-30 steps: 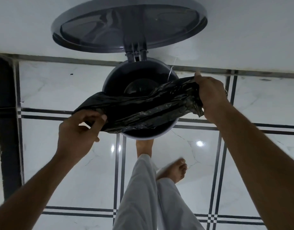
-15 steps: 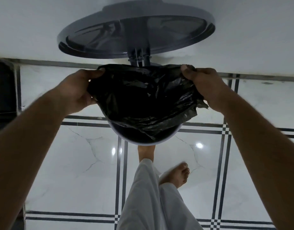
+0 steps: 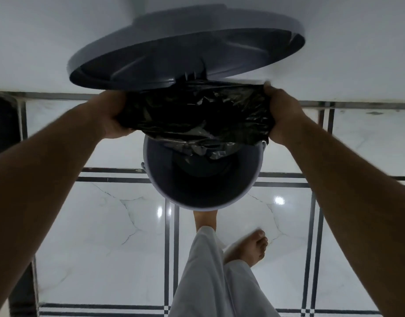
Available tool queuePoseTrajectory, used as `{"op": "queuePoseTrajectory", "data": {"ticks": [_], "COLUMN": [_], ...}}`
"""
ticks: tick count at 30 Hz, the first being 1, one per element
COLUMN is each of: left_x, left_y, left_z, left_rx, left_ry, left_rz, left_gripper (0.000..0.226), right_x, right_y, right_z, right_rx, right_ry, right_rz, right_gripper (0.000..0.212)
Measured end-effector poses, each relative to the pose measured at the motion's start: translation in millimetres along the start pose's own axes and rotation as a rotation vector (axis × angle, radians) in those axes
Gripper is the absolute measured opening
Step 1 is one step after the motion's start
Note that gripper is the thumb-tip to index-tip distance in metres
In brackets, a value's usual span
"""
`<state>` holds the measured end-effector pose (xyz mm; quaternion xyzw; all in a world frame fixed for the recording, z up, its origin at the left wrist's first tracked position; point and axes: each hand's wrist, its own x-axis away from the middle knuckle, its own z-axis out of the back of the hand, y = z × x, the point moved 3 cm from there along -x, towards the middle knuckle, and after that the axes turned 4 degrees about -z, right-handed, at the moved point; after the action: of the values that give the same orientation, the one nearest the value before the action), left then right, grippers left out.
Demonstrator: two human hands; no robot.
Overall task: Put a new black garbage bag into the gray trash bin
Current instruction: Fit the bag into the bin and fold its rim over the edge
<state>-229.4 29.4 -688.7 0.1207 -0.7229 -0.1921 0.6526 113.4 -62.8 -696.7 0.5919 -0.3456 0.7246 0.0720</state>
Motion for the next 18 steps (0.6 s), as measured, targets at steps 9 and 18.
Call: {"op": "queuePoseTrajectory", "data": {"ticks": [9,18], "left_x": [9.5,59.9], "left_y": [-71.1,-117.4], "left_z": [16.7,45.7], "left_rx": [-0.235,0.069], "left_ry": [0.018,-0.098], "left_rz": [0.208,0.318], "left_gripper": [0.022,0.039], "right_x": [7.3,51.0], "right_y": [41.8,96.9], "right_z": [48.2,76.2], "right_rx": [0.363,0.308], "right_ry": [0.080,0.103], "right_rz": [-0.012,-0.030], "right_gripper": [0.031,0.039]}}
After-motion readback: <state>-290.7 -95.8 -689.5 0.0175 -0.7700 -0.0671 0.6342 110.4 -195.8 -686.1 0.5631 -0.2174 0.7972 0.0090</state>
